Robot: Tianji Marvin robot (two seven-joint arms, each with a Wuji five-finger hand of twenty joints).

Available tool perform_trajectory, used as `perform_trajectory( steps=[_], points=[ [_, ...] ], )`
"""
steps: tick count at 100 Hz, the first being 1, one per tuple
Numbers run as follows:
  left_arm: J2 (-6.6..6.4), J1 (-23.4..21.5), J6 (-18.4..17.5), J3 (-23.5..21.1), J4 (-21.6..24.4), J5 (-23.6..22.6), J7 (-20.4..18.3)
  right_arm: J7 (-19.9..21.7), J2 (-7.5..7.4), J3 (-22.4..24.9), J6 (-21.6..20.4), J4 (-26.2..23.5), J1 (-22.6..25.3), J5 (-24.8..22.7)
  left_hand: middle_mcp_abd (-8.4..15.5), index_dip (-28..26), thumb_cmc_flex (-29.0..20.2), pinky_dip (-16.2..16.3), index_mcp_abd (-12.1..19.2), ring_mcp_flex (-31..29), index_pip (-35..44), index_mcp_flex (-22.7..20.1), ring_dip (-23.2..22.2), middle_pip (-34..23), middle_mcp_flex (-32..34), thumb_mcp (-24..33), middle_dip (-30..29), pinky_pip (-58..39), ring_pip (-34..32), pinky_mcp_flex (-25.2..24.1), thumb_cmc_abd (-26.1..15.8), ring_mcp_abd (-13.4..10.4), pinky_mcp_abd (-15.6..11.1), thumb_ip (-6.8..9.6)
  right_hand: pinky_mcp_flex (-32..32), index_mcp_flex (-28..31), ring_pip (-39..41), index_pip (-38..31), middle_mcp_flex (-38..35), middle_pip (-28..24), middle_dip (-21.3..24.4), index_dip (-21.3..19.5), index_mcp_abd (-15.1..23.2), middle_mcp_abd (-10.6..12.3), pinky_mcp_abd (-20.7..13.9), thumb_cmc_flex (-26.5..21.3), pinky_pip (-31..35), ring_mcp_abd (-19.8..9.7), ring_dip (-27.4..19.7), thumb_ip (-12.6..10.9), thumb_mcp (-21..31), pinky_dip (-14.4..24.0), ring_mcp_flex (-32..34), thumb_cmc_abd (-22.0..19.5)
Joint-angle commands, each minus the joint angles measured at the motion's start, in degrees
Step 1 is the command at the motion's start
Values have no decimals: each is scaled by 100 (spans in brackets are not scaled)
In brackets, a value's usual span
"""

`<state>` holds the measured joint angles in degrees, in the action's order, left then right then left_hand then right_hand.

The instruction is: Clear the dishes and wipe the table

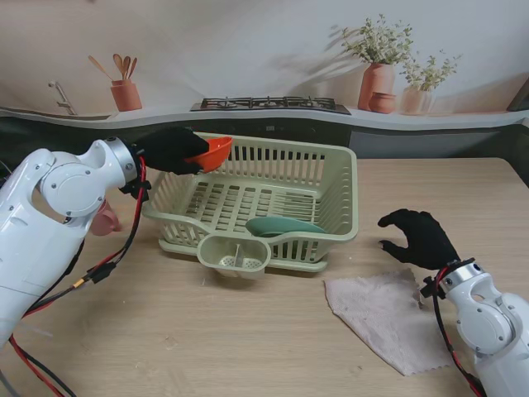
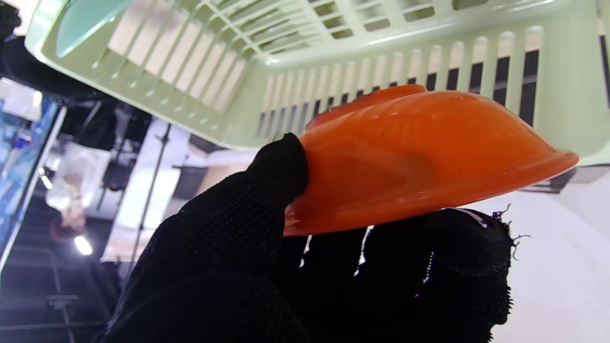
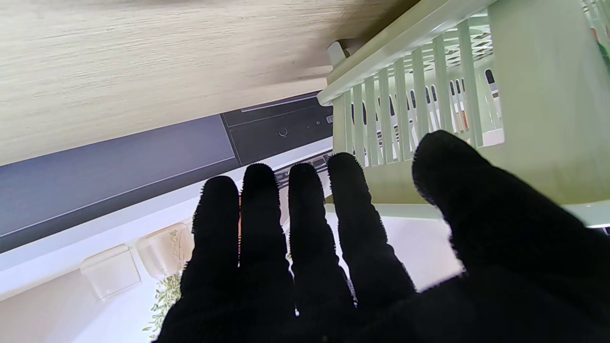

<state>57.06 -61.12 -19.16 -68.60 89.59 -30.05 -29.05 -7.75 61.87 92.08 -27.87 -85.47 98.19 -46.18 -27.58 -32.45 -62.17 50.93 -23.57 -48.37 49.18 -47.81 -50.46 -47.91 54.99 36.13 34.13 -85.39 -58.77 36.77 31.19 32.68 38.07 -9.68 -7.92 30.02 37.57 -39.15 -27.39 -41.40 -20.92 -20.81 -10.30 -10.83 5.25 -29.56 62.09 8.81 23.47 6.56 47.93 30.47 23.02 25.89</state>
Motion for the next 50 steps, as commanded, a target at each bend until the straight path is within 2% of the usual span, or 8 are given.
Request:
perform_trajectory(
  steps=[1,50],
  points=[
    [86,159,31,102,-15,51,-103,60,11,-9,-31,4,7,-21,-357,2,-687,-70,573,-349,333,-56,-138,-111,8,682,-87,-75,-346,-21,-293,457,117,139,69,20,46,-19,-22,-49,-23,23,-4,62,-209,-67,-10,-78,17,-252,37,71,-83,-97],
    [266,980,473,1314,-799,445,73,37,10,56,-149,43,-2,-33,-340,24,-684,-81,609,-348,333,-88,-135,-106,29,676,-97,-79,-343,-28,-285,449,93,153,69,23,43,-15,-29,-48,-23,26,1,58,-207,-68,-10,-82,16,-253,31,71,-85,-101]
  ],
)
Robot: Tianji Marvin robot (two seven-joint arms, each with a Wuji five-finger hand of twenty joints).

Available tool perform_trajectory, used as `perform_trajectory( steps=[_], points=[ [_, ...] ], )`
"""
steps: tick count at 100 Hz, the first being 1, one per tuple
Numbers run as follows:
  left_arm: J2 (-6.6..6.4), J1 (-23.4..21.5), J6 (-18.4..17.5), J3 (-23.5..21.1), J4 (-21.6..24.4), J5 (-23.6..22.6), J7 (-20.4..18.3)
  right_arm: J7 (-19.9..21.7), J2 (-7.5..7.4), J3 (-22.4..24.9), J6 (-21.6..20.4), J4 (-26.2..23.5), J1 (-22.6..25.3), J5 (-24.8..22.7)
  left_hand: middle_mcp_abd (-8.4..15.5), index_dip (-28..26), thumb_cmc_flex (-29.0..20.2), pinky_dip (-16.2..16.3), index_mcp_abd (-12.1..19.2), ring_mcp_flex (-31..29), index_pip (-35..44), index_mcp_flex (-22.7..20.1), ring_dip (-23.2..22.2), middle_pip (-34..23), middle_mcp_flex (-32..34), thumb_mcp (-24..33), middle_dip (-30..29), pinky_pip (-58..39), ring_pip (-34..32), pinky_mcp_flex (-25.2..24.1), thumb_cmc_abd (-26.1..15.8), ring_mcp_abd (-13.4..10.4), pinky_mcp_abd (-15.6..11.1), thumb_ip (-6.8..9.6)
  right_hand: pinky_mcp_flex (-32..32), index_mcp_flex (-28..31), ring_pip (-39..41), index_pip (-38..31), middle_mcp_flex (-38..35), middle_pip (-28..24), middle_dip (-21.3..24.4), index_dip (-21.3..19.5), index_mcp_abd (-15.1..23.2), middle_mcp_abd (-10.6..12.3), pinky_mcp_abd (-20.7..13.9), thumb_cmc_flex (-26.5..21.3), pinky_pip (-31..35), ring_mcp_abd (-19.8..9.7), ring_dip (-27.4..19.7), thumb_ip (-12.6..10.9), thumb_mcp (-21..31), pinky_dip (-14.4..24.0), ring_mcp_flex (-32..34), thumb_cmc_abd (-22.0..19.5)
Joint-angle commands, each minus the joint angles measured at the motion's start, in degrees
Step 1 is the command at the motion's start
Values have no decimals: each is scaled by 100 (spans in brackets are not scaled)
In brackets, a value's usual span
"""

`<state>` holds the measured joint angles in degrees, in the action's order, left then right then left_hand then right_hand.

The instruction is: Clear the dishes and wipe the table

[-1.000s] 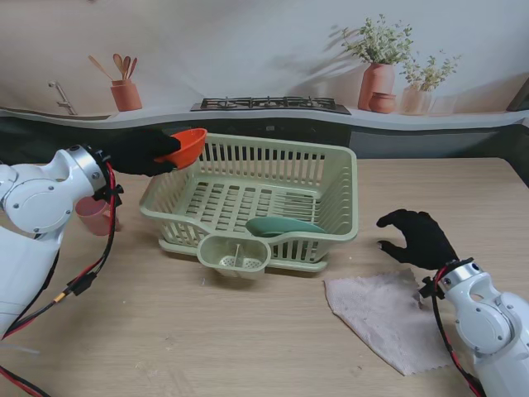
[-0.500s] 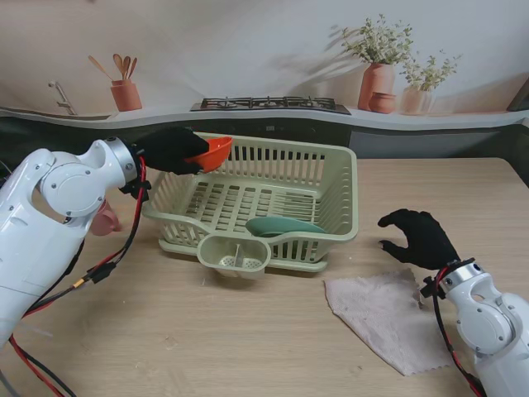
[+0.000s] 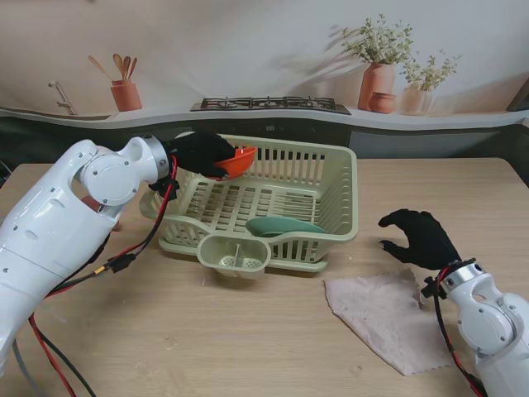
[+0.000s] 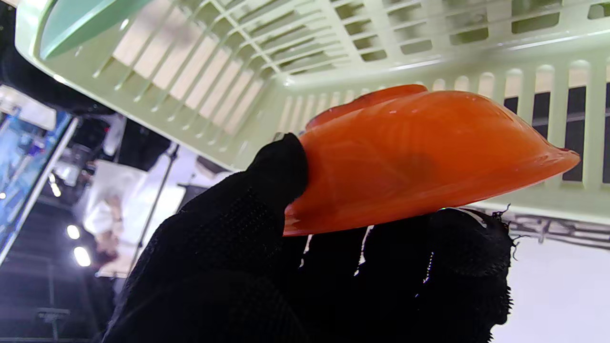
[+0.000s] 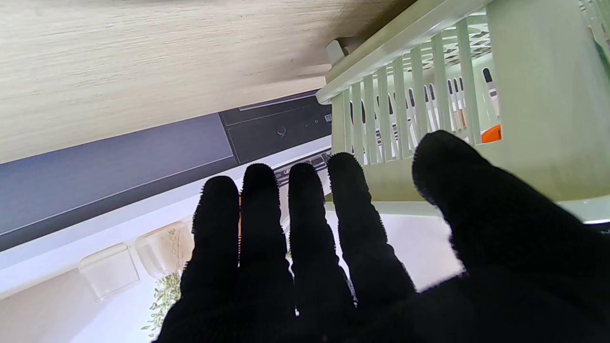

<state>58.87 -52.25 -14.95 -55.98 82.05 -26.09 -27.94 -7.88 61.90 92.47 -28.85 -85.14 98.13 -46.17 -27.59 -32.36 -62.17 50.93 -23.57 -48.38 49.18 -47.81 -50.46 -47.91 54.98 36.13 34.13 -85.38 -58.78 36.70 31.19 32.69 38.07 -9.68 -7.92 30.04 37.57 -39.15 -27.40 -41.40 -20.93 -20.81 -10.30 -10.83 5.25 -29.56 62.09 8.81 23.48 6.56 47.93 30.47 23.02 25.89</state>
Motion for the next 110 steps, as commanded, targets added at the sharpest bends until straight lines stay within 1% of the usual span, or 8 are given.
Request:
perform_trajectory(
  steps=[1,20,39,57,91,110],
  points=[
    [89,107,61,72,-60,58,-34,48,7,18,-53,10,5,-34,-339,16,-683,-81,608,-348,332,-89,-135,-106,30,675,-97,-80,-342,-21,-284,448,92,153,71,23,43,-16,-28,-48,-22,25,-6,55,-205,-66,-11,-82,15,-252,29,71,-85,-97],
    [169,359,152,441,-370,244,49,43,8,31,-58,8,21,-33,-325,18,-672,-85,631,-347,335,-90,-134,-102,33,690,-97,-82,-342,-24,-284,447,86,153,66,25,41,-12,-28,-48,-23,26,-1,56,-203,-68,-7,-81,15,-253,27,73,-85,-102],
    [268,632,215,814,-690,526,114,67,6,5,-33,10,23,-15,-311,12,-667,-92,644,-346,344,-94,-125,-94,36,702,-100,-79,-328,-37,-281,423,67,152,64,23,43,-9,-29,-45,-22,26,-1,60,-204,-62,-5,-75,15,-252,28,74,-83,-102],
    [340,887,182,1147,-979,719,107,60,8,-2,-10,14,30,-17,-294,4,-658,-98,674,-347,355,-93,-121,-97,40,704,-95,-76,-325,-46,-291,422,55,150,68,24,43,-11,-29,-47,-23,24,1,64,-204,-65,-9,-73,15,-252,28,73,-86,-103],
    [570,1269,151,1719,-1583,1095,287,44,9,-7,30,10,44,-31,-298,39,-653,-114,658,-334,339,-114,-101,-74,54,745,-101,-54,-288,-90,-254,420,49,152,73,26,44,-14,-30,-46,-23,22,-2,59,-209,-69,-10,-75,16,-253,27,74,-84,-105],
    [707,1388,138,1965,-1876,1290,391,33,8,-4,37,18,50,-48,-297,55,-640,-118,677,-333,337,-128,-88,-68,57,761,-96,-43,-267,-99,-246,418,57,146,72,28,43,-11,-35,-47,-23,23,-7,63,-207,-64,-11,-77,15,-253,24,74,-86,-110]
  ],
)
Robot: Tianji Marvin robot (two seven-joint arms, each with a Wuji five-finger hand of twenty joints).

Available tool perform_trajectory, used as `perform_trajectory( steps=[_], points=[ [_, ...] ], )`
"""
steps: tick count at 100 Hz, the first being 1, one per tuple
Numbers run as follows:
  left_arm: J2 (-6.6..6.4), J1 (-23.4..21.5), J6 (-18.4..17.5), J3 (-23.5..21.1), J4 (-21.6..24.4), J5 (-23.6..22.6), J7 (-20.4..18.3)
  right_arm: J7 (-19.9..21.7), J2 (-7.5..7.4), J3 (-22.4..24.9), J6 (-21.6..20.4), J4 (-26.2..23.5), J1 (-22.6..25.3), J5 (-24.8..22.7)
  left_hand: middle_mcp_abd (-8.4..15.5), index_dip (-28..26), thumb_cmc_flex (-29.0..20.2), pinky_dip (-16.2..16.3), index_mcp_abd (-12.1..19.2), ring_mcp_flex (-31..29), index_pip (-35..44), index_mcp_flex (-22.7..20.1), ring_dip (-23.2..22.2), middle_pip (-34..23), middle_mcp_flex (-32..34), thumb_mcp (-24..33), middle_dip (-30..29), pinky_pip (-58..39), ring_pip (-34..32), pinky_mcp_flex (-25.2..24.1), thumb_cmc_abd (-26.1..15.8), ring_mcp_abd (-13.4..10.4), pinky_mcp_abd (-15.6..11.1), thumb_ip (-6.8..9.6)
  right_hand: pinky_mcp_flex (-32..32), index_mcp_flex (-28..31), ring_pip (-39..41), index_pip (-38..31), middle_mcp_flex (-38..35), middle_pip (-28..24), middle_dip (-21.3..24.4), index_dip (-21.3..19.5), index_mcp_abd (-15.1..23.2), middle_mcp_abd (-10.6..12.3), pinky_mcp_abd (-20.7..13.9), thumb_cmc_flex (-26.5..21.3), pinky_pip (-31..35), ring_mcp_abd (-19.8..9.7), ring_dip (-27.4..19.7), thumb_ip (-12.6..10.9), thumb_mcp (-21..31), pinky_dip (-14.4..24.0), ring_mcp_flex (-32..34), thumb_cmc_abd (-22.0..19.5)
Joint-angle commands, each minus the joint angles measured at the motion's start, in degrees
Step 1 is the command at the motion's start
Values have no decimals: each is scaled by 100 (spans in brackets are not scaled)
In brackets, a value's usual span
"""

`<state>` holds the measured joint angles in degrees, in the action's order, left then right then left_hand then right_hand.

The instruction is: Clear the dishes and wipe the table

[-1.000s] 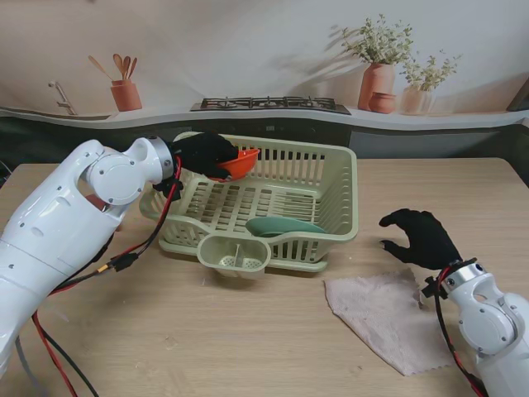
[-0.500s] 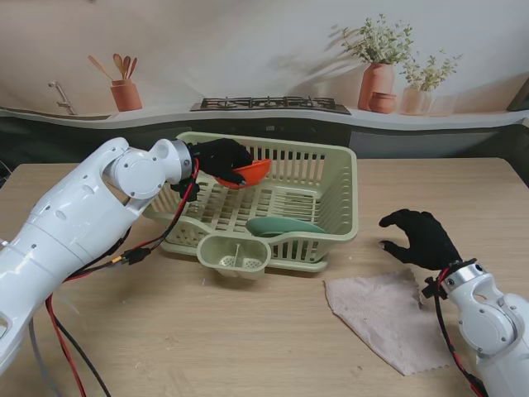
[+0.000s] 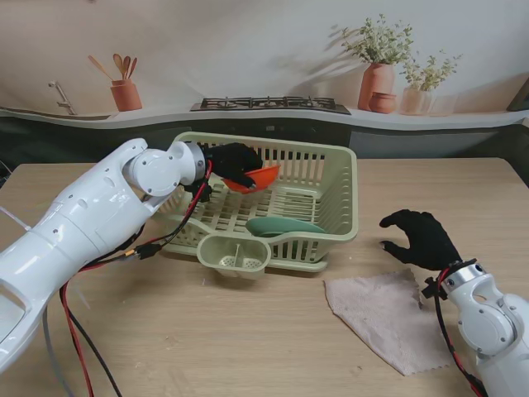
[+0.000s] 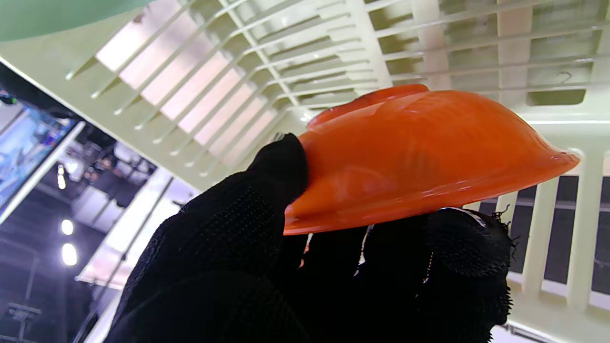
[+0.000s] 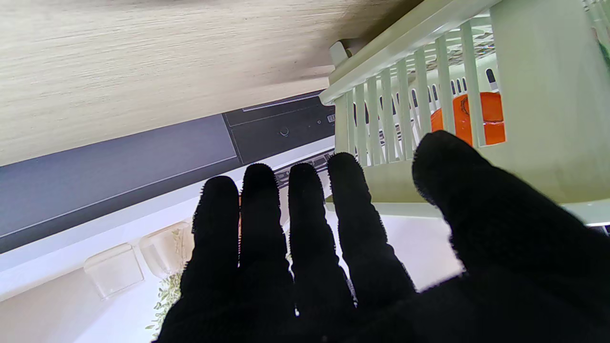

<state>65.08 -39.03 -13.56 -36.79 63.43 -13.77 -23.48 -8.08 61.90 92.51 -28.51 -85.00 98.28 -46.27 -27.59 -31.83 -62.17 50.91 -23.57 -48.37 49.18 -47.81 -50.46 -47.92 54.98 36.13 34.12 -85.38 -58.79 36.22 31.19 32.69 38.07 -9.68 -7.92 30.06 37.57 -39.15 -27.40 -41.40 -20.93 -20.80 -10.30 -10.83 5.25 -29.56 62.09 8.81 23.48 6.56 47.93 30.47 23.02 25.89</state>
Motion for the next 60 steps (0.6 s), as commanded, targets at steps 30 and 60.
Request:
perform_trajectory(
  steps=[30,60],
  points=[
    [231,172,-5,274,-307,195,63,38,7,-13,14,15,35,-56,-286,15,-636,-119,678,-326,330,-128,-77,-56,61,773,-95,-33,-248,-68,-241,412,51,144,77,29,44,-10,-36,-47,-24,22,-2,62,-197,-67,-13,-75,15,-253,21,75,-82,-106],
    [337,201,-7,366,-499,247,207,20,7,-16,0,31,27,-71,-270,35,-629,-122,697,-311,328,-135,-61,-37,63,778,-98,-14,-218,-92,-233,411,52,143,74,32,39,-7,-32,-44,-24,23,-1,59,-213,-66,-17,-79,13,-253,18,75,-86,-105]
  ],
)
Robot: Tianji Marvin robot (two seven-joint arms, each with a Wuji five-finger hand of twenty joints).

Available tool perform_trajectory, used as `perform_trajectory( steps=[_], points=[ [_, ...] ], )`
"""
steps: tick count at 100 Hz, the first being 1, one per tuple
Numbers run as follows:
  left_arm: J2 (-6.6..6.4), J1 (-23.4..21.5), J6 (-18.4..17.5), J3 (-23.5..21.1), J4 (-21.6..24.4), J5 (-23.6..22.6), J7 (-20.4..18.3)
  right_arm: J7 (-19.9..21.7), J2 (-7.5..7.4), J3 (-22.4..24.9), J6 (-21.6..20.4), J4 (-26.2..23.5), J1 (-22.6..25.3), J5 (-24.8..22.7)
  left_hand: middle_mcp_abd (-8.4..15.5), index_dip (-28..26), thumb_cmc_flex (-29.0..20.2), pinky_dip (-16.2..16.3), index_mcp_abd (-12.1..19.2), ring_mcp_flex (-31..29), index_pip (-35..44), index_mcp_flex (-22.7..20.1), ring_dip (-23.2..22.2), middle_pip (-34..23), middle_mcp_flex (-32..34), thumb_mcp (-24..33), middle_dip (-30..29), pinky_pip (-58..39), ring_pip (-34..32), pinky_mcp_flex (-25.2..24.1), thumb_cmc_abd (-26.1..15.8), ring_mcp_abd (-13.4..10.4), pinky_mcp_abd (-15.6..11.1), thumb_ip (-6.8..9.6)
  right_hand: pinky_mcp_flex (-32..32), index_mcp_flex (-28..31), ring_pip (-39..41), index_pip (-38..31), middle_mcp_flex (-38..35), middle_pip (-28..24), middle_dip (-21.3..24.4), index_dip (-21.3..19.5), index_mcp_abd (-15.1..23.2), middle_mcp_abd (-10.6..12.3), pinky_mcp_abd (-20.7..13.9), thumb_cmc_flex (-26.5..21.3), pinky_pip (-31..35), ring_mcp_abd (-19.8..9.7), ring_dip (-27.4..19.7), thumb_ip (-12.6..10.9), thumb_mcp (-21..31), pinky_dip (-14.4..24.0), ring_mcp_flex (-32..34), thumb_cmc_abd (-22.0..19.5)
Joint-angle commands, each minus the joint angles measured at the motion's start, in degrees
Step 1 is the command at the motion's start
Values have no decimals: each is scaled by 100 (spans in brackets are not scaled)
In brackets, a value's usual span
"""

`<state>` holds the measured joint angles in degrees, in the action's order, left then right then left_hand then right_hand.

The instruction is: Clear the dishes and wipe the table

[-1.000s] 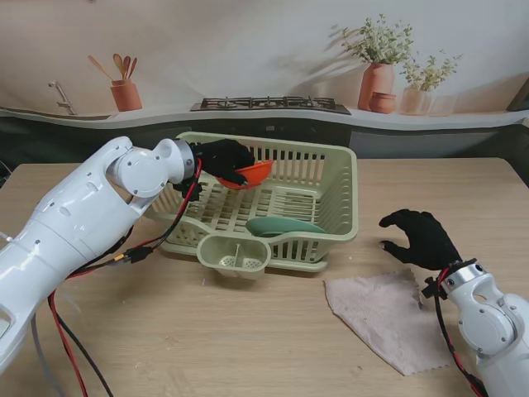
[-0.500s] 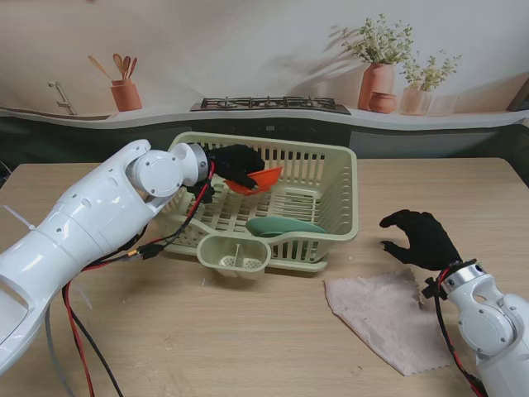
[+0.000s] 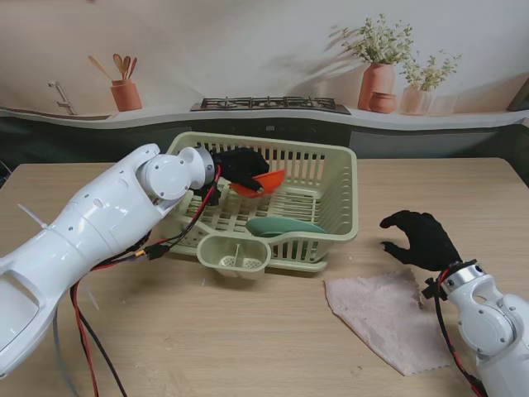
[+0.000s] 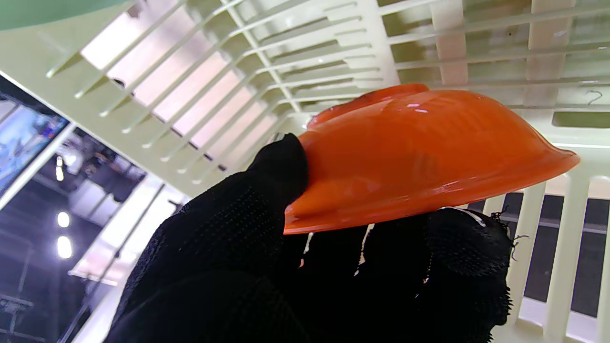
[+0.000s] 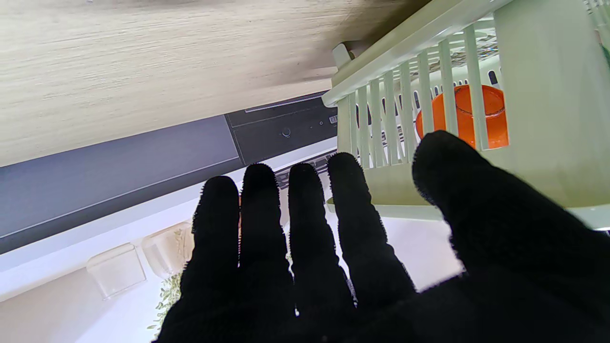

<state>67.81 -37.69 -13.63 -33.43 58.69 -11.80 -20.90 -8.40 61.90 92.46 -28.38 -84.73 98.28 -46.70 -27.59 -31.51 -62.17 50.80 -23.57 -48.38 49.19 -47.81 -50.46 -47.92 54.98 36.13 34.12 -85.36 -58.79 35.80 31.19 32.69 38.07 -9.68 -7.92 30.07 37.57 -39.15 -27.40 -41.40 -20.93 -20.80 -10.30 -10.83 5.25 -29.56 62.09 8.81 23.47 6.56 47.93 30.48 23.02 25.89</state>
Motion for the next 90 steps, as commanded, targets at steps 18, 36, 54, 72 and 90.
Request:
perform_trajectory(
  steps=[18,36,54,72,90],
  points=[
    [170,161,-50,195,-262,78,29,44,9,-12,-21,10,25,-27,-269,18,-621,-114,709,-305,330,-148,-51,-29,67,784,-94,-4,-199,-70,-227,413,46,145,73,32,40,-9,-34,-44,-24,21,-1,62,-211,-72,-16,-79,14,-254,20,77,-86,-113],
    [281,247,-95,353,-522,92,103,28,11,-11,-19,14,28,-29,-238,49,-614,-117,712,-292,313,-155,-27,-1,74,789,-106,13,-154,-92,-220,412,43,145,78,30,41,-7,-30,-44,-25,22,-1,61,-194,-68,-19,-75,14,-254,19,77,-84,-109],
    [351,284,-83,438,-660,85,164,19,13,-12,-12,15,30,-28,-208,147,-602,-136,742,-240,268,-193,77,118,93,790,-134,105,22,-211,-204,402,35,151,75,32,40,-10,-35,-46,-25,20,-1,63,-204,-65,-19,-83,14,-253,15,78,-84,-110],
    [407,302,9,516,-730,123,153,23,12,-15,-18,19,25,-23,-181,249,-602,-165,730,-179,212,-210,153,238,102,772,-155,208,134,-270,-195,416,56,153,71,35,44,-14,-30,-45,-25,19,1,59,-204,-66,-15,-79,16,-254,21,80,-83,-107],
    [489,369,37,661,-867,172,106,14,15,-13,-17,22,26,-16,-159,439,-609,-227,723,-72,106,-246,269,419,96,716,-169,390,303,-362,-198,463,93,165,77,36,39,-14,-34,-45,-25,19,-3,54,-205,-69,-18,-80,14,-254,20,79,-89,-109]
  ],
)
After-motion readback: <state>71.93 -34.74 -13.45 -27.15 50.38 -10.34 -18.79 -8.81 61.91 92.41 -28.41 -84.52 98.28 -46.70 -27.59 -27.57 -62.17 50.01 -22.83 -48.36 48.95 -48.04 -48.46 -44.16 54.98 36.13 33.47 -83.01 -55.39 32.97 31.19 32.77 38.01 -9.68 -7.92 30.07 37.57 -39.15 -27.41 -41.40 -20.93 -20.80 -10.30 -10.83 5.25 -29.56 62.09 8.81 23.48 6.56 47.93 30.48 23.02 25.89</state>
